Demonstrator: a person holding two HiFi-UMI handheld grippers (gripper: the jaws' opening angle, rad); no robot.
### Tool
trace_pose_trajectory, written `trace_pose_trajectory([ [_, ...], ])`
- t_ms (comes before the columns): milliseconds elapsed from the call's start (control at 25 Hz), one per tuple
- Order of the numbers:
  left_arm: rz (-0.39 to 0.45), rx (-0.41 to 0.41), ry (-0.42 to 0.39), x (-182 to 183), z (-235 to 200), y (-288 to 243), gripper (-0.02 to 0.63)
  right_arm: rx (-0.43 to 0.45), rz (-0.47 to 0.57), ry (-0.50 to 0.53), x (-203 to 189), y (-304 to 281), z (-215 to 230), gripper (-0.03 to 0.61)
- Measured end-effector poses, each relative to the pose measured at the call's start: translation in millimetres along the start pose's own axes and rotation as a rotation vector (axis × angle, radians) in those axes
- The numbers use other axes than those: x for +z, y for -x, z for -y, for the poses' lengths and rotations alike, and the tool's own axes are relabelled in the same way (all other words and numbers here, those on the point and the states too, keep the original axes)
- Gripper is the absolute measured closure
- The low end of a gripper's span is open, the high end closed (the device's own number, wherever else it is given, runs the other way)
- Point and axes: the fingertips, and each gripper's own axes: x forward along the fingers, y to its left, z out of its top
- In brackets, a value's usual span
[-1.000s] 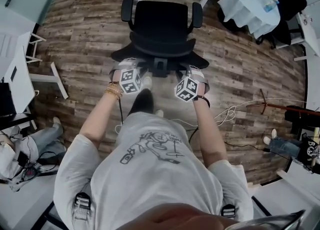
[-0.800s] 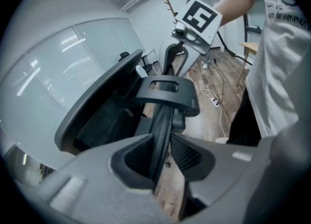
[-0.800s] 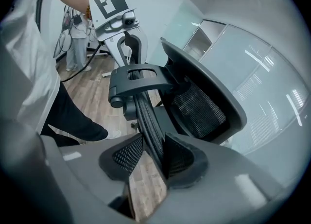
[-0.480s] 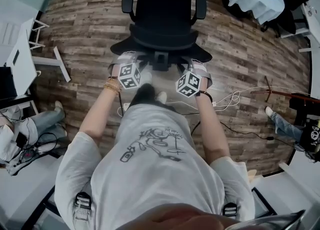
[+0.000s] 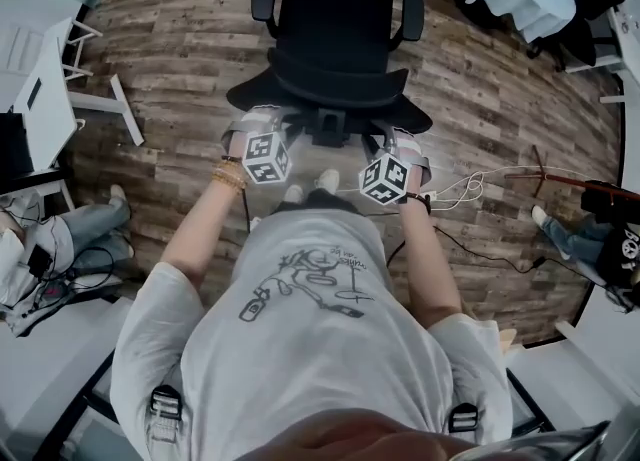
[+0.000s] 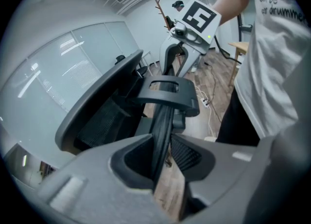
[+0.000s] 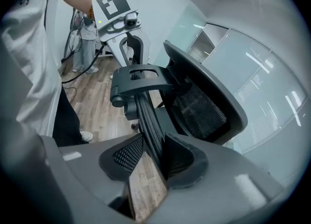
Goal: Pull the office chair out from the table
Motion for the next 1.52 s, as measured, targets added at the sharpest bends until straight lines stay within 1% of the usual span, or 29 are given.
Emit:
trace_pose_trajectory([
  [280, 0.008, -0.009, -0.015, -16.6, 38.1, 25.6, 0.499, -0.003, -0.02, -0.017, 13.2, 16.1, -46.2, 0.436],
  [520, 0.017, -0.017, -0.033, -24.0, 60.2, 40.9, 0.499, -0.01, -0.026, -0.032, 19.7, 27.8, -72.7, 0.436],
  [920, 0.03, -0.02, -0.048, -34.5, 65.7, 50.3, 0.499, -0.001, -0.039, -0.039, 30.4, 29.6, -86.2, 0.437],
  [1040, 0.042, -0.011, -0.027, -33.7, 61.7, 52.0, 0.491, 0.017, -0.039, -0.068, 32.6, 29.6, -84.5, 0.434],
  [1120, 0.078, -0.015, 0.024, -29.8, 59.8, 59.0, 0.48, 0.043, -0.01, -0.138, 38.0, 34.8, -82.4, 0.423],
  [1200, 0.139, -0.002, 0.078, -21.0, 56.6, 74.2, 0.493, 0.057, 0.047, -0.223, 49.1, 48.0, -79.6, 0.431],
  [1240, 0.177, 0.016, 0.11, -15.4, 52.9, 84.3, 0.517, 0.051, 0.084, -0.263, 56.8, 56.8, -76.8, 0.452],
  [1280, 0.22, 0.036, 0.151, -9.2, 47.5, 95.7, 0.568, 0.041, 0.124, -0.305, 65.6, 66.3, -72.8, 0.494],
  [1360, 0.323, 0.064, 0.266, 4.8, 33.8, 121.1, 0.584, 0.019, 0.208, -0.397, 85.4, 86.4, -61.7, 0.496],
  [1440, 0.444, 0.075, 0.408, 21.7, 19.4, 149.2, 0.609, 0.001, 0.306, -0.5, 107.7, 108.1, -49.1, 0.514],
  [1520, 0.565, 0.075, 0.533, 39.5, 5.9, 177.6, 0.609, -0.011, 0.413, -0.607, 131.4, 130.0, -37.5, 0.53],
])
